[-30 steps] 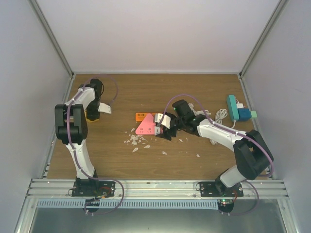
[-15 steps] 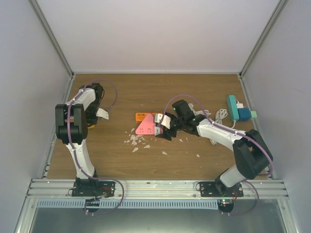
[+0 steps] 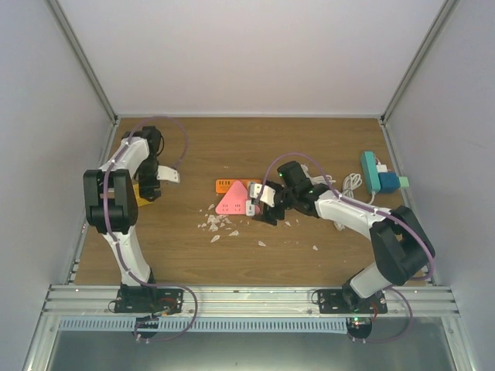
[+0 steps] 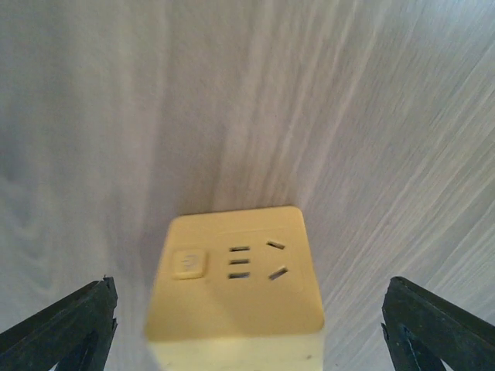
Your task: Pull the plug off the socket
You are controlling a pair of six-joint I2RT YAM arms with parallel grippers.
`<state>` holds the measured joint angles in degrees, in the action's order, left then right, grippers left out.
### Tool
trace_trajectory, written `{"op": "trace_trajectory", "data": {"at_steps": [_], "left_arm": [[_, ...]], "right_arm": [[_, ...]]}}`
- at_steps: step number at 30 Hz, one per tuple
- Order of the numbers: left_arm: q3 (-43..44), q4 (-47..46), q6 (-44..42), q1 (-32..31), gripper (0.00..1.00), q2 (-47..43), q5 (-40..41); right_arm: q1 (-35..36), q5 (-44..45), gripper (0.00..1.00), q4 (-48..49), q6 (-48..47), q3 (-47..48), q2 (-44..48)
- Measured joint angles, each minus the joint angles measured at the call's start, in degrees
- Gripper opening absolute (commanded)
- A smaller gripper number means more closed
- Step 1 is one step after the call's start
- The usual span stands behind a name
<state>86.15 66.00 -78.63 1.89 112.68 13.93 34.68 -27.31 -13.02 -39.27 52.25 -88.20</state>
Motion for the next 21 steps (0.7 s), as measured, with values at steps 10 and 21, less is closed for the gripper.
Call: {"op": "trace_trajectory", "data": {"at_steps": [10,21], "left_arm": [[2.8,-4.7,6.1,-0.2,0.94,-9.4,-24.5],[-16.5,-25.1,25.8,-11.1,0.94,-20.0,-46.2]], "right_arm": [[-0.1,0.5,0.89,0.5,-3.5,-3.6,0.0],[-0.1,-0.5,0.89,4.1,-6.1,-2.9,-1.6]]}}
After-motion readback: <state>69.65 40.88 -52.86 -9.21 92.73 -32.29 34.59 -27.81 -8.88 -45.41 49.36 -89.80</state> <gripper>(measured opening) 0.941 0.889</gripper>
